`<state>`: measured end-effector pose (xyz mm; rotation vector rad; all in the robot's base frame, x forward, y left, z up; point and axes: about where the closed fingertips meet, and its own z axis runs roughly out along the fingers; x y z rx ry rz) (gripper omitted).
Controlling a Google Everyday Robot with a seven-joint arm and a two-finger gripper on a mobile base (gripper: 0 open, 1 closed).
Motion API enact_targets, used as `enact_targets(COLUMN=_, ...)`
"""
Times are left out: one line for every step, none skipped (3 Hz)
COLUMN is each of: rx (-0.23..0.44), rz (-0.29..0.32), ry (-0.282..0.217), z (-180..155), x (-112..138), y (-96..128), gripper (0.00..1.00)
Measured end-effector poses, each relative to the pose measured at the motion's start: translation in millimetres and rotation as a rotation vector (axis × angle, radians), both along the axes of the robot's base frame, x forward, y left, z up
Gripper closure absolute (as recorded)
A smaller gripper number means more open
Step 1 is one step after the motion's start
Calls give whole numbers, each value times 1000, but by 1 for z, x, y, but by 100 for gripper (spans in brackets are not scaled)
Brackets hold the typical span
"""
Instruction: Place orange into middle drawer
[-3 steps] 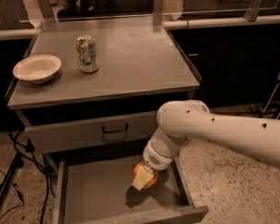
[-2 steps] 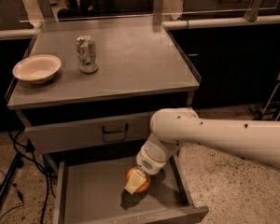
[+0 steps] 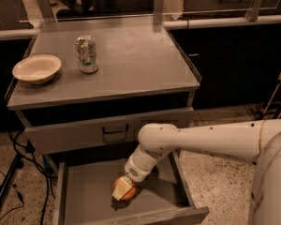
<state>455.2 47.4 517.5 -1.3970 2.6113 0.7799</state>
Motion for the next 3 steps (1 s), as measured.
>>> enact_targets(rx=-1, rz=0, ry=2, z=-1, x=-1, y=0, gripper=100)
enact_targets(rx=-35, rz=-29, ry=30, z=-26, x=-4, y=8, gripper=100)
enact_targets(rx=-83, rz=-68, ry=70, z=-64, x=-16, y=17, gripper=100)
